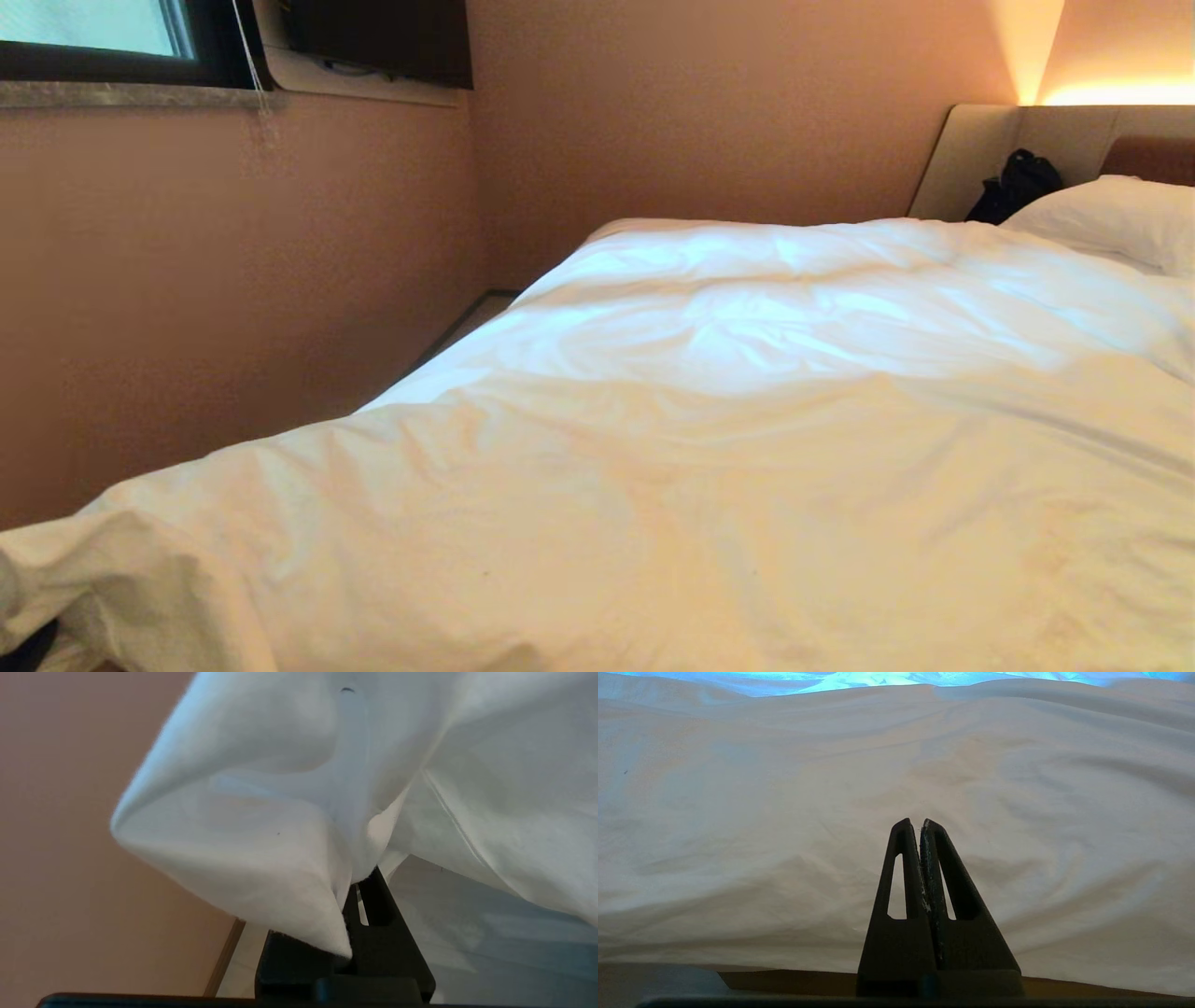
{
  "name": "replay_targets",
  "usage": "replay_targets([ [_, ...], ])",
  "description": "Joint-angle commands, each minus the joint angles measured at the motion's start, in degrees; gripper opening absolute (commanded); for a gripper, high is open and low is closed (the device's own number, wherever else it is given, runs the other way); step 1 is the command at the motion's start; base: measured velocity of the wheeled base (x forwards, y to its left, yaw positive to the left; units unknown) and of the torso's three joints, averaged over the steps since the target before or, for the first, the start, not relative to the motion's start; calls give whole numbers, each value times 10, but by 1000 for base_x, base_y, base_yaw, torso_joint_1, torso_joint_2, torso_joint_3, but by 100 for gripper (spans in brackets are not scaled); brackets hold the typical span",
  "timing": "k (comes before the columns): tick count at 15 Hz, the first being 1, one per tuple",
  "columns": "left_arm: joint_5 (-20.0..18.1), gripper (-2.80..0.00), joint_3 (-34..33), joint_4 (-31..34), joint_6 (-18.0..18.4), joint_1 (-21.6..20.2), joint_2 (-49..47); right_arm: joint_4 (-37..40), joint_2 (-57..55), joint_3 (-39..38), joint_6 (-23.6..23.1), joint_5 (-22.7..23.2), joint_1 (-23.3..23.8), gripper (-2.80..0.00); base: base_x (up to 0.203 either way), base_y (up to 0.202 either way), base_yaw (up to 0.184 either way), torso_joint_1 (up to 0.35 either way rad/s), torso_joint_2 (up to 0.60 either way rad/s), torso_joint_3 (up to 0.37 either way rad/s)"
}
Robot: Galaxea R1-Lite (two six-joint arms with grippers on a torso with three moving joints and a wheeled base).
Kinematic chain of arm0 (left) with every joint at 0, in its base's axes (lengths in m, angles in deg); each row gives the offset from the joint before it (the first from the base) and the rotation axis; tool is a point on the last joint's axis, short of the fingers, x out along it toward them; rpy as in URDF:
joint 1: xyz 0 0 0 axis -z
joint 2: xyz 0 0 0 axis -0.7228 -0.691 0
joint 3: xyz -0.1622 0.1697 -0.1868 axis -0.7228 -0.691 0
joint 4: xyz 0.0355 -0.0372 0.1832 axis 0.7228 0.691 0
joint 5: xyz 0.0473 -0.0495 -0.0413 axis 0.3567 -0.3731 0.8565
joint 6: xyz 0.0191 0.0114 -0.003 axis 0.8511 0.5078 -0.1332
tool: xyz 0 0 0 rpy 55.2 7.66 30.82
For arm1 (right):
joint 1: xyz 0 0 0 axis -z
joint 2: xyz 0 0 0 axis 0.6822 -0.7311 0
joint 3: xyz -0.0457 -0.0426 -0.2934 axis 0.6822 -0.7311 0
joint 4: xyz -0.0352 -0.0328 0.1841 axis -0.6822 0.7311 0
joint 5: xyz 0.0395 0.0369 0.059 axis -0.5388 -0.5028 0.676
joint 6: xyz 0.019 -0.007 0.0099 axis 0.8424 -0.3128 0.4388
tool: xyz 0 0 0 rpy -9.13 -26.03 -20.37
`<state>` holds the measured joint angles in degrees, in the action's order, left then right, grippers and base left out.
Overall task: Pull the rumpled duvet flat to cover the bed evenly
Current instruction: Flatten the corners of the folded blanket
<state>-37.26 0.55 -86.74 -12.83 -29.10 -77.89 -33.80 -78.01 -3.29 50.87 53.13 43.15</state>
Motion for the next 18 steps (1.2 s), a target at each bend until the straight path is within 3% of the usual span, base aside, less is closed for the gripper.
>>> replay_targets([
  [1,3,-280,-4,0,1,-1,3,0,0,0,0,0,0,-280,0,0,0,0,0,0],
  [11,3,-280,-33,24,0,-22,27,0,0,0,0,0,0,-280,0,0,0,0,0,0],
  [12,2,0,-33,25,0,-23,27,0,0,1,0,0,0,-280,0,0,0,0,0,0],
  [18,2,0,-41,34,1,-23,46,0,0,0,0,0,0,-280,0,0,0,0,0,0],
])
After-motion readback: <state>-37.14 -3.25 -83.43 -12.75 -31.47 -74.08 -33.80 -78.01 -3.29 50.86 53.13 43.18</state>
